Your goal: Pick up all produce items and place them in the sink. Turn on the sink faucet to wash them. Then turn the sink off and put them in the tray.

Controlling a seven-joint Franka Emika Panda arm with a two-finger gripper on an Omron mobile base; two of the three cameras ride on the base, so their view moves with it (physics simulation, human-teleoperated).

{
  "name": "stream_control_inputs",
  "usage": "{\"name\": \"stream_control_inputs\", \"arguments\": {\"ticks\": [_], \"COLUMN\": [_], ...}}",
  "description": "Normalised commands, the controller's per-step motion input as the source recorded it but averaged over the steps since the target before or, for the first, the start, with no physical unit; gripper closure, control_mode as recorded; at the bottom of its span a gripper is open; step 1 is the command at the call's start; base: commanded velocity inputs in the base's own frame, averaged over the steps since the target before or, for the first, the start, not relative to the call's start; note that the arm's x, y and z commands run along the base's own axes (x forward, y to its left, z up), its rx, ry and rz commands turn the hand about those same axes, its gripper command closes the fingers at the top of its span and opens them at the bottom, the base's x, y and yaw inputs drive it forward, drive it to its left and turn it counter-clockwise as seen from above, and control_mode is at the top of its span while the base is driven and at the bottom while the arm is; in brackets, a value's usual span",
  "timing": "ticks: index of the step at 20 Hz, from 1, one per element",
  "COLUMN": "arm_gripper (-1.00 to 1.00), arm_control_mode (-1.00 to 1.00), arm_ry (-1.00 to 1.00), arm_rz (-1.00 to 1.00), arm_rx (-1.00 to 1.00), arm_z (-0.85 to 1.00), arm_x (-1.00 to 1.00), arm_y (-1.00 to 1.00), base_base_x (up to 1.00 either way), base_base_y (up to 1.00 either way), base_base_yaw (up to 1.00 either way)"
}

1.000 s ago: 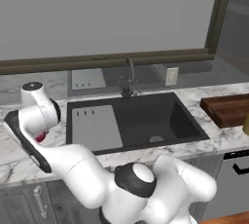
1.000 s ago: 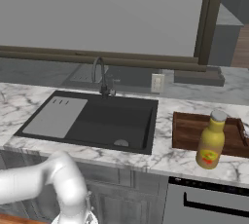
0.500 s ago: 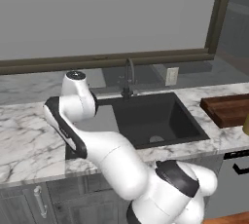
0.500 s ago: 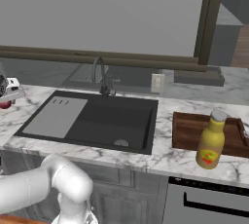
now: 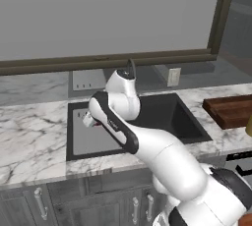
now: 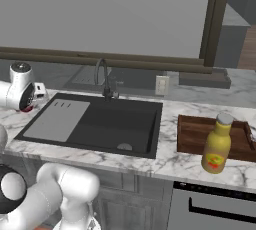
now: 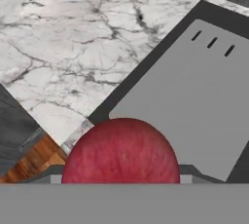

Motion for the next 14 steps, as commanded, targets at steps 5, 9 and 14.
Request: {"name": "stream_control_inputs", "arguments": {"ticks": [5,9,14], "arm_gripper": [1.00,1.00,1.00], "arm_control_mode": [-1.00,-1.00,-1.00], "arm_ry": [0.00,0.04,0.09], "arm_rz": [-0.18,-0.18,-0.20], "arm_rx": [0.16,0.15,0.10], "arm_z": [0.06,0.00,0.02], "arm_x": [-0.06,-0.01,0.00], "arm_y": [-1.00,-0.99,-0.97], "base_base_x": [0.00,0.00,0.00], "base_base_y": [0.00,0.00,0.00], "base_base_yaw": [0.00,0.00,0.00]}}
